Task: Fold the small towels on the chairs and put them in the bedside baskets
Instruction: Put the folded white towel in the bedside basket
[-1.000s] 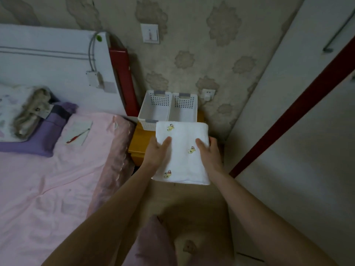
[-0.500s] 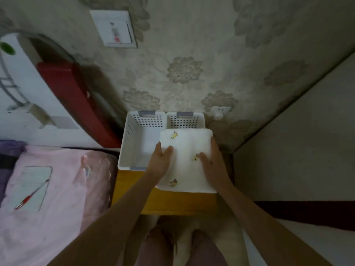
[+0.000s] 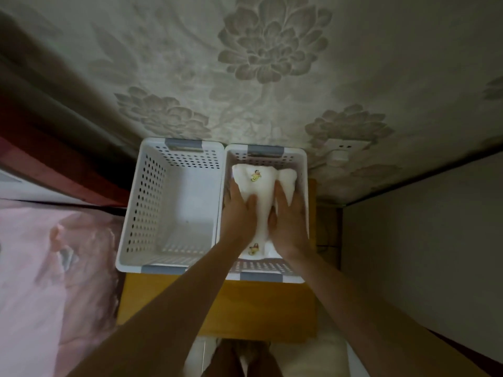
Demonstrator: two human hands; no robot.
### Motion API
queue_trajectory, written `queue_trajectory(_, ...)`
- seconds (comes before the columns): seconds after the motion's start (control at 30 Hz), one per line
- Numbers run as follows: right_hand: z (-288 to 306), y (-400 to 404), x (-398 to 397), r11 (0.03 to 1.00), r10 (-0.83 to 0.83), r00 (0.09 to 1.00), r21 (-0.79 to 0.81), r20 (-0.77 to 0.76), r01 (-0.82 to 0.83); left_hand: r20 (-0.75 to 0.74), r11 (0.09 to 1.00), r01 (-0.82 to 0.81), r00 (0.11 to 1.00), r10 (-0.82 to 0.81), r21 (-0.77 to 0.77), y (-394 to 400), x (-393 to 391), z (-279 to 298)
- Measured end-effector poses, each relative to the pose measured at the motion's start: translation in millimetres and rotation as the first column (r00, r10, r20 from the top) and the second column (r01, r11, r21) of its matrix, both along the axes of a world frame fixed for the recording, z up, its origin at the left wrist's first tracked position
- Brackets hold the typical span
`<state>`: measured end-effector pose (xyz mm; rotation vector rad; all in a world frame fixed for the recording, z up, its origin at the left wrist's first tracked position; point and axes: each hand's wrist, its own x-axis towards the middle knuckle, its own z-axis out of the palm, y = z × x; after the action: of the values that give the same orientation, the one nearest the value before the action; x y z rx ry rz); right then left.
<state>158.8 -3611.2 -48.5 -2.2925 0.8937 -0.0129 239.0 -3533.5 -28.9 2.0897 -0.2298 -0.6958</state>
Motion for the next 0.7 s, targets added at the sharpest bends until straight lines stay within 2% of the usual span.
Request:
queue_trajectory(0.13, -19, -10, 10, 0.999, 0.017, 0.997, -0.041, -0.078, -0.02, -0.003, 0.998, 0.01, 1.0, -0.01, 0.057, -6, 9, -24)
queue_trajectory(0.3, -29, -17, 18, 0.998, 0.055, 0.989, 0.016, -0.139, -0.053, -0.026, 0.992, 0.082, 0.996, -0.08, 0.093, -12, 24, -36)
queue_trajectory(0.37, -23, -7, 15, 0.999, 0.026, 0.991, -0.022, -0.135, -0.029, 0.137, 0.994, 0.09, 0.986, -0.097, 0.057, -4, 17, -24)
queue_trajectory(0.43, -16, 1, 11, 0.99, 0.033, 0.999, -0.139, -0.022, -0.036, 0.325, 0.996, 0.063, 0.945, -0.04, -0.062, 5, 3, -8)
queue_trajectory(0.47, -15, 3, 10, 0.983, 0.049, 0.998, -0.176, 0.027, -0.043, 0.364, 0.992, 0.064, 0.931, -0.018, -0.113, 8, -3, -4)
queue_trajectory(0.53, -20, 1, 13, 0.982, 0.069, 0.996, -0.182, 0.055, -0.058, 0.348, 0.986, 0.107, 0.936, -0.056, -0.128, 9, -7, -12)
queue_trajectory(0.7, -57, -11, 23, 0.955, 0.15, 0.985, -0.243, -0.09, -0.168, 0.319, 0.958, 0.261, 0.903, -0.287, 0.123, -5, 12, -65)
